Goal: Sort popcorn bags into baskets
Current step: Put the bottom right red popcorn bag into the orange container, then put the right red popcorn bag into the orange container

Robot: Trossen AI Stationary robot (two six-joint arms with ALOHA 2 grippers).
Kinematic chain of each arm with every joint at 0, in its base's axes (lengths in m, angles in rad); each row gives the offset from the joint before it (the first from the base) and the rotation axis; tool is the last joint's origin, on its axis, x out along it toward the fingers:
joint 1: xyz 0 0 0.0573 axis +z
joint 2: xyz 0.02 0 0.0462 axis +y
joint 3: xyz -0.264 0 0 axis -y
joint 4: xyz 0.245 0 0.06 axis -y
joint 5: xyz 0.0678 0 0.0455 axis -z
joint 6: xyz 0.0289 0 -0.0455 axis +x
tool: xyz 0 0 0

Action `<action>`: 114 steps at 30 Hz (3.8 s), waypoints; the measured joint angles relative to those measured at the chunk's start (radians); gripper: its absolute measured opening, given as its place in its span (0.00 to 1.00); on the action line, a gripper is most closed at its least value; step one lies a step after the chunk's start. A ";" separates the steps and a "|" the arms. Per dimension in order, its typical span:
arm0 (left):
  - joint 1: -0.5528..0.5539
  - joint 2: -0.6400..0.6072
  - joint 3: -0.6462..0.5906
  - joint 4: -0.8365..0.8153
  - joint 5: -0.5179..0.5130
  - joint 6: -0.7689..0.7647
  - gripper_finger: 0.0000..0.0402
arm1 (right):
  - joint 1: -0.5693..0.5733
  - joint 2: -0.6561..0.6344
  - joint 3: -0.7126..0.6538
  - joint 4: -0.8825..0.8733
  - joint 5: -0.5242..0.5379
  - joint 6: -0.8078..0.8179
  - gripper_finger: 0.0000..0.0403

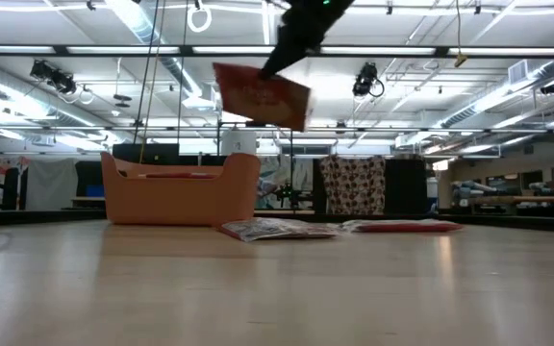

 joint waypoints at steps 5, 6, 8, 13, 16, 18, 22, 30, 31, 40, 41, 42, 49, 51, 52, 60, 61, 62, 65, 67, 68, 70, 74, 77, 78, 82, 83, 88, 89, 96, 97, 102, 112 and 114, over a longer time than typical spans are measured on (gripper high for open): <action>0.000 0.000 0.000 0.091 -0.001 0.000 0.28 | -0.033 0.171 0.192 0.021 -0.006 -0.078 0.00; 0.000 0.000 0.000 0.113 -0.001 -0.004 0.28 | -0.040 0.206 0.233 0.019 -0.007 -0.090 0.00; 0.000 -0.003 0.000 0.154 -0.002 -0.020 0.28 | -0.057 0.275 0.314 0.012 -0.020 -0.112 0.00; 0.000 -0.010 0.002 0.245 -0.003 -0.081 0.28 | -0.095 0.418 0.485 0.010 -0.073 -0.180 0.00; 0.000 -0.008 0.002 0.276 -0.003 -0.140 0.28 | -0.121 0.494 0.558 0.014 -0.115 -0.210 0.00; 0.000 -0.007 0.002 0.280 -0.003 -0.170 0.28 | -0.141 0.545 0.604 0.021 -0.147 -0.231 0.00; 0.000 -0.006 0.002 0.268 -0.003 -0.192 0.28 | -0.173 0.641 0.677 0.029 -0.168 -0.254 0.01; 0.000 -0.006 0.002 0.268 -0.003 -0.191 0.28 | -0.198 0.725 0.716 0.019 -0.115 -0.194 0.17; 0.000 -0.006 0.002 0.266 -0.003 -0.191 0.28 | -0.196 0.724 0.717 0.018 -0.111 -0.194 0.20; 0.003 -0.006 0.001 0.203 -0.005 -0.165 0.28 | -0.176 0.552 0.719 -0.129 -0.035 -0.012 0.31; 0.003 -0.006 0.001 0.189 -0.005 -0.164 0.28 | -0.177 0.532 0.719 -0.164 -0.036 0.043 0.31; 0.003 -0.006 0.001 0.176 -0.005 -0.164 0.28 | -0.179 0.513 0.719 -0.200 -0.043 0.100 0.31; 0.003 -0.006 0.001 0.084 -0.008 -0.147 0.28 | -0.189 0.457 0.714 -0.610 -0.139 0.310 0.31; 0.003 -0.006 0.000 0.068 -0.023 -0.115 0.28 | -0.189 0.457 0.675 -0.716 -0.142 0.314 0.31; 0.003 -0.006 0.000 0.065 -0.029 -0.106 0.28 | -0.189 0.460 0.656 -0.768 -0.142 0.314 0.31; 0.003 -0.006 0.000 0.049 -0.048 -0.077 0.28 | -0.163 0.362 0.421 -0.802 -0.069 0.314 0.31; 0.003 -0.006 0.000 0.048 -0.047 -0.076 0.28 | -0.160 0.327 0.365 -0.766 -0.078 0.315 0.31; 0.003 -0.006 0.000 0.048 -0.047 -0.076 0.28 | -0.158 0.293 0.307 -0.732 -0.088 0.316 0.31; 0.003 -0.007 0.000 0.037 -0.048 -0.076 0.28 | -0.155 0.177 0.082 -0.612 -0.120 0.336 0.31; 0.003 -0.007 0.000 0.024 -0.048 -0.075 0.28 | -0.156 0.100 -0.072 -0.530 -0.137 0.354 0.31; 0.003 -0.007 0.000 0.024 -0.047 -0.075 0.28 | -0.156 0.061 -0.141 -0.492 -0.139 0.359 0.31; 0.003 -0.007 0.000 0.024 -0.047 -0.075 0.28 | -0.157 -0.004 -0.263 -0.434 -0.139 0.359 0.31; 0.003 -0.007 0.000 0.024 -0.048 -0.053 0.28 | -0.149 -0.099 -0.447 -0.346 -0.142 0.348 0.30; 0.003 -0.007 0.000 0.023 -0.047 -0.052 0.28 | -0.141 -0.149 -0.559 -0.267 -0.142 0.293 0.31; 0.003 -0.007 0.000 0.022 -0.048 -0.051 0.28 | -0.139 -0.158 -0.591 -0.239 -0.142 0.270 0.31; 0.003 -0.007 0.000 0.021 -0.047 -0.049 0.28 | -0.134 -0.175 -0.680 -0.156 -0.163 0.238 0.33; 0.003 -0.007 0.000 0.021 -0.047 -0.049 0.28 | -0.134 -0.174 -0.691 -0.145 -0.172 0.231 0.34; 0.003 -0.007 0.000 0.021 -0.047 -0.052 0.28 | -0.127 -0.148 -0.700 -0.117 -0.202 0.120 0.41; 0.003 -0.007 0.000 0.021 -0.047 -0.052 0.28 | -0.124 -0.143 -0.700 -0.116 -0.202 0.088 0.43; 0.003 -0.007 0.000 0.018 -0.047 -0.060 0.28 | -0.096 -0.125 -0.714 -0.080 -0.118 0.040 0.46; 0.003 -0.007 0.000 0.013 -0.047 -0.060 0.28 | -0.091 -0.125 -0.727 -0.068 -0.093 0.042 0.46; 0.003 -0.007 0.000 -0.002 -0.047 -0.060 0.28 | -0.066 -0.126 -0.787 0.004 -0.019 0.045 0.46; 0.003 -0.007 0.000 -0.004 -0.047 -0.087 0.28 | -0.055 -0.132 -0.847 0.092 0.020 0.108 0.36; 0.003 -0.007 0.000 -0.005 -0.047 -0.087 0.28 | -0.055 -0.130 -0.848 0.100 0.024 0.113 0.29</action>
